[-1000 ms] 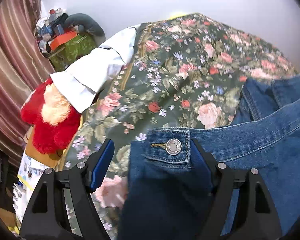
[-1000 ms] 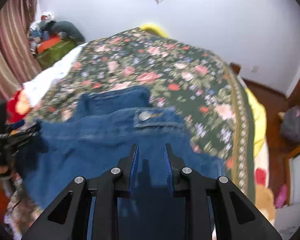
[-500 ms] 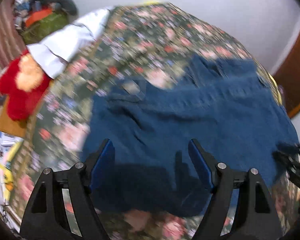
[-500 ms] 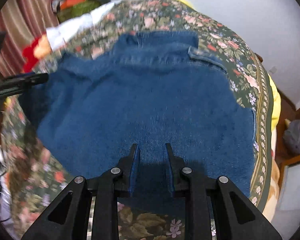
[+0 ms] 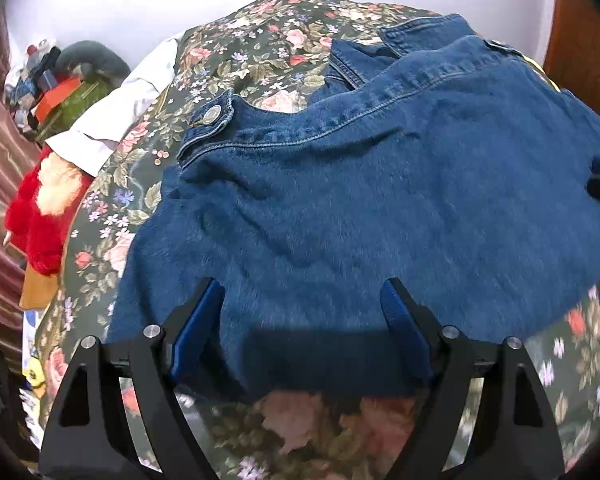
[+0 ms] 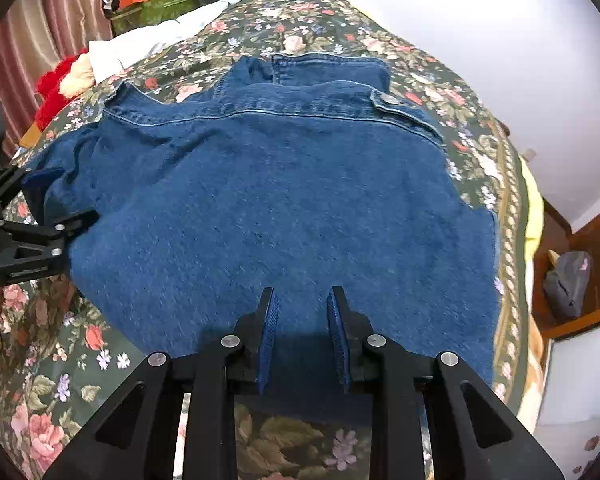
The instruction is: Fold large clothes
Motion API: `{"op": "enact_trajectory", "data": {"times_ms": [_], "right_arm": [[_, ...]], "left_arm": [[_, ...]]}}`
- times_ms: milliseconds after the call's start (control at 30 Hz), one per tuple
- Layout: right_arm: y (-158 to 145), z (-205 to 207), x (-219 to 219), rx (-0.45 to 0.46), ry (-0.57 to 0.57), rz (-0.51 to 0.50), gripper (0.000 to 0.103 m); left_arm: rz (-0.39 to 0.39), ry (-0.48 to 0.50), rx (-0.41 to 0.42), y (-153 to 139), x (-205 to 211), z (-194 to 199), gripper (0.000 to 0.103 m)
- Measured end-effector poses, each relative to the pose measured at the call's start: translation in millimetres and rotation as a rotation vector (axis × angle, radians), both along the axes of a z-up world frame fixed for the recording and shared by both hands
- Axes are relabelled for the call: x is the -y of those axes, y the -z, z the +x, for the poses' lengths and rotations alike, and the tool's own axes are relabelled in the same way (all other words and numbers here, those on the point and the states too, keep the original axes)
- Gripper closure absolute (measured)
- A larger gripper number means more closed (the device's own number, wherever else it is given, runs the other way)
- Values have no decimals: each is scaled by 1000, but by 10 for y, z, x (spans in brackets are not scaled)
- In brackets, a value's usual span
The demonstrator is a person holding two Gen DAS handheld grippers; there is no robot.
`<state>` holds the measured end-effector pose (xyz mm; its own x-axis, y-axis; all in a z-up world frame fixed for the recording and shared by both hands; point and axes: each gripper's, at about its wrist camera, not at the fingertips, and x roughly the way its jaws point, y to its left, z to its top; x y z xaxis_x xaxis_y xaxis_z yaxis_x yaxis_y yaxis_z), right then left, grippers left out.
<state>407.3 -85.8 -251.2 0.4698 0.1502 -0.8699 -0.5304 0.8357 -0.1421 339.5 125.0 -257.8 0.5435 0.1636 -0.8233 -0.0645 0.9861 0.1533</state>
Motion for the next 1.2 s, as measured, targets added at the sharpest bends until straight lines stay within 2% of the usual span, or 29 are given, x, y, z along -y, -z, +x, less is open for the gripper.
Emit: {"op": "enact_trajectory", "data": {"times_ms": [67, 233, 267, 400, 533, 600, 800, 933, 1000, 1067, 1133, 1200], "right_arm": [[-24, -35, 39, -3, 1, 6, 81], [-69, -123, 115, 12, 16, -10, 81], [-86, -153, 141, 19, 23, -21, 81], [-156, -212, 285, 14, 53, -31, 81], [-280, -248, 380, -26, 69, 26, 81], [-388, -271, 366, -18, 65, 63, 81], [-541, -285, 16, 10, 15, 99, 81], [-391, -262, -304, 11, -54, 55, 81], [-177, -204, -451, -14, -75, -4, 81], [51, -131, -511, -52, -80, -44, 81], [127, -118, -500, -41, -89, -29, 81], [143, -124, -479, -26, -101, -10, 80]], "left_arm": [[27, -20, -9, -30, -20, -91, 19], [-87, -95, -4, -134, -276, -421, 20], [-127, -119, 0, -157, -359, -507, 20], [-177, -251, -12, -164, -626, -708, 20], [-376, -394, 3, -146, -925, -899, 20], [-481, -433, -2, -132, -969, -957, 20], [-703, -401, -35, -6, -793, -807, 20], [-826, -414, -59, 163, -709, -622, 20], [-874, -431, -59, 241, -718, -523, 20], [-901, -456, -58, 307, -751, -437, 20], [-892, -507, -41, 371, -790, -389, 20], [-930, -522, -11, 410, -843, -334, 20]]}}
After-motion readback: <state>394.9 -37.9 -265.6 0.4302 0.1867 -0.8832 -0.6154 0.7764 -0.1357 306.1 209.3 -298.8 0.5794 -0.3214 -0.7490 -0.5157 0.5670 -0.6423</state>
